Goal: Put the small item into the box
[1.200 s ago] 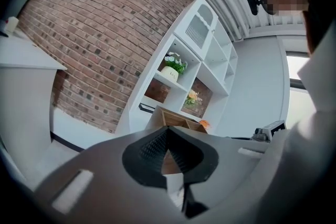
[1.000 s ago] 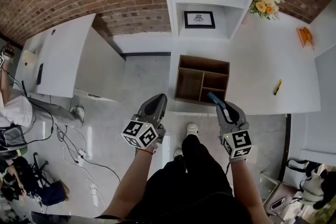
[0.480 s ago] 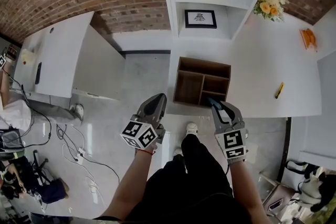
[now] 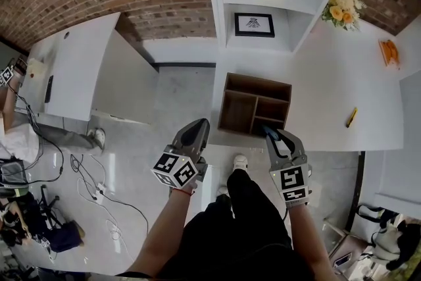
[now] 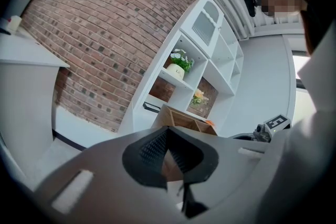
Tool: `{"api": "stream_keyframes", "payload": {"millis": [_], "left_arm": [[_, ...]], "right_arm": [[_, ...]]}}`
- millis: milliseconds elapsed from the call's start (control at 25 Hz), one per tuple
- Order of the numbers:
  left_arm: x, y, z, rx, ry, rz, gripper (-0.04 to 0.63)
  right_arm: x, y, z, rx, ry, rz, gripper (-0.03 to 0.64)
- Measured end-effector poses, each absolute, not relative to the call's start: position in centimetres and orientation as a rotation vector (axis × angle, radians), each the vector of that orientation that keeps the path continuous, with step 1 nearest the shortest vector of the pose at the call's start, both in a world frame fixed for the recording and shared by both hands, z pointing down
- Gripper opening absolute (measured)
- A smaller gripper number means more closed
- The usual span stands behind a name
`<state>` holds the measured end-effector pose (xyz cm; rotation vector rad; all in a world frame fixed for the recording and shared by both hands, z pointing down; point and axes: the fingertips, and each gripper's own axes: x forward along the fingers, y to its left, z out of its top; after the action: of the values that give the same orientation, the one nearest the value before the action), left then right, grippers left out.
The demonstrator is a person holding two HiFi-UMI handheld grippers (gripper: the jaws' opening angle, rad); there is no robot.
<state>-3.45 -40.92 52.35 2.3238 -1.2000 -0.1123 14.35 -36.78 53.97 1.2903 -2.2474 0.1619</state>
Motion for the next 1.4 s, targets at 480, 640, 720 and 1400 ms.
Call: {"api": "stream_keyframes", "payload": {"millis": [480, 640, 720, 1400], "left_arm": [[-3.4, -40.6, 52.3, 2.330, -1.189, -0.110, 0.002], [-3.2, -40.4, 52.1, 2.337, -1.178, -0.113, 0.002], [-3.1, -40.4, 52.0, 2.340, -1.175, -0.114, 0.002], [-3.2, -39.3, 51.4, 2.355, -1.164, -0.118, 0.003]], "right_arm": [[14.7, -36.3, 53.5, 1.340, -2.258, 0.182, 0.080], [15.1, -36.0, 53.3, 1.368, -2.256, 0.188, 0.080], [15.3, -35.9, 53.3, 1.380, -2.255, 0.196, 0.080], [16.8, -34.5, 53.1, 1.452, -2.210, 0.240, 0.080]]}}
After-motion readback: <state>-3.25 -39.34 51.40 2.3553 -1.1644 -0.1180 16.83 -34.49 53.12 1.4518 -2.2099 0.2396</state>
